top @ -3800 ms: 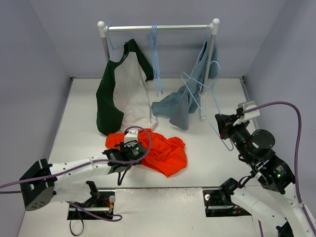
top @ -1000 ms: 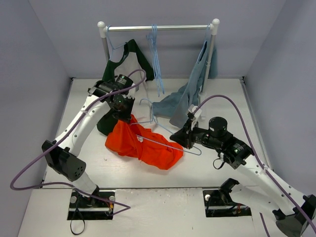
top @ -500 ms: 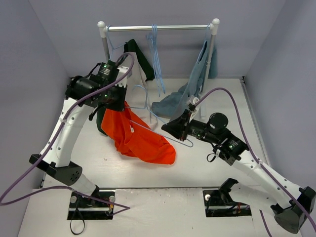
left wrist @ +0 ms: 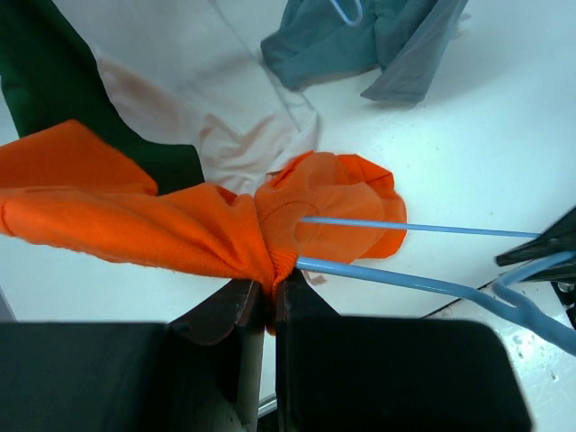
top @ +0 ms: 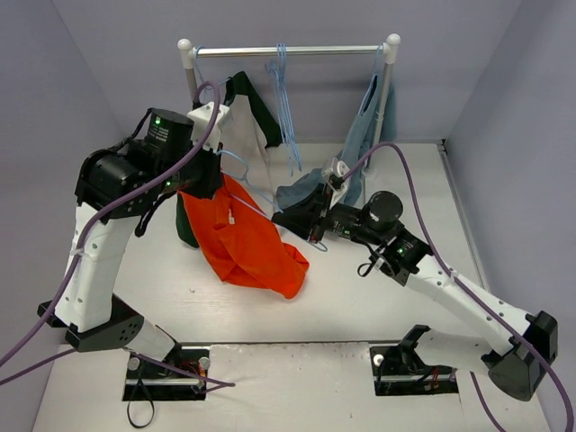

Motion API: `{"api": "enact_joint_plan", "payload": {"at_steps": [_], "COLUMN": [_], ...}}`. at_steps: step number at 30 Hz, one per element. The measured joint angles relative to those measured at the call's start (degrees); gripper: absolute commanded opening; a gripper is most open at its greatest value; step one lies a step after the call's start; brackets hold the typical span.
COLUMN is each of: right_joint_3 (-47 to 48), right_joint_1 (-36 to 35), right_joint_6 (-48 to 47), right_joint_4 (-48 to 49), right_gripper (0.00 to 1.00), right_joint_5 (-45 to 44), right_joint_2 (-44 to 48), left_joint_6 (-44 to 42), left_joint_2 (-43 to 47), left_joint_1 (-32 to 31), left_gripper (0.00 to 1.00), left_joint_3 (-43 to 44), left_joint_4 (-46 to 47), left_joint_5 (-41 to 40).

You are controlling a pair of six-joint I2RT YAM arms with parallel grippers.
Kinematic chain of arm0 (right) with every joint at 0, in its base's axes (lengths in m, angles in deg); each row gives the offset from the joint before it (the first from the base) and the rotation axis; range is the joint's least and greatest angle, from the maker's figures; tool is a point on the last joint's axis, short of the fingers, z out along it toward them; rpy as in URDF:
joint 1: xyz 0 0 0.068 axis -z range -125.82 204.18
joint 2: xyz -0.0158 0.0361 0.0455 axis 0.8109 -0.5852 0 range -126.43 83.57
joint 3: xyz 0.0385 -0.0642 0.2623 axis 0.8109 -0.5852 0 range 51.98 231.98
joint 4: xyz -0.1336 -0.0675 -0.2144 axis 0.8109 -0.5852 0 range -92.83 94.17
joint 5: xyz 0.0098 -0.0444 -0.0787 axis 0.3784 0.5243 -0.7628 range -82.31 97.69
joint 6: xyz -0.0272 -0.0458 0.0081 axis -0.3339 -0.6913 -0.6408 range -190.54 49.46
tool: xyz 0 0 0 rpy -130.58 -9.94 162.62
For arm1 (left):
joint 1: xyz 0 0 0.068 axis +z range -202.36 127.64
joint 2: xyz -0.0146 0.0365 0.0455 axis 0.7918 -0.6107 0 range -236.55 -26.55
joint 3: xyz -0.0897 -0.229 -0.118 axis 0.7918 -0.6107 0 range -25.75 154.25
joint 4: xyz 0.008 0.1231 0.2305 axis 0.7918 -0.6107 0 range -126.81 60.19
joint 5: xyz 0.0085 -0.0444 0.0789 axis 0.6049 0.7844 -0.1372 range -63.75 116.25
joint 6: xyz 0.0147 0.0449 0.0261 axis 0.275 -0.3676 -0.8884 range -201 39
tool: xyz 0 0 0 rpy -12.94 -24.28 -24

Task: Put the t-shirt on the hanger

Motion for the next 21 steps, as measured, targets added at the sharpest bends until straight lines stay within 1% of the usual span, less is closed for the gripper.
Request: {"api": "enact_joint_plan", "payload": {"at_steps": [5, 10, 15, 21], "right_joint_3": [0.0, 0.6, 0.6, 0.1], "right_joint_1": [-0.3, -0.2, -0.3, -0.3], "right_joint_6": [0.8, 2.0, 2.5, 2.9], "right_joint_4": [4.8, 7.2, 8.5, 9.2], "right_gripper": [0.00, 0.00, 0.00, 0.00], "right_joint_5": [1.4, 3.2, 3.8, 2.9], "right_joint_2": [-1.5, -3.1, -3.0, -1.0], "left_joint_6": [-0.5, -0.5, 0.2, 1.9], "left_joint_2": [0.1, 1.8, 5.3, 5.6], "left_joint_1": [-3.1, -5.9, -5.8, -2.8], "left_gripper": [0.00, 0.00, 0.00, 0.00], "left_joint_3": [3.4, 2.2, -2.0, -4.6], "left_joint_4": [-0.4, 0.3, 1.3, 1.9], "left_joint_5": [-2.1, -6.5, -10.3, -10.2]}}
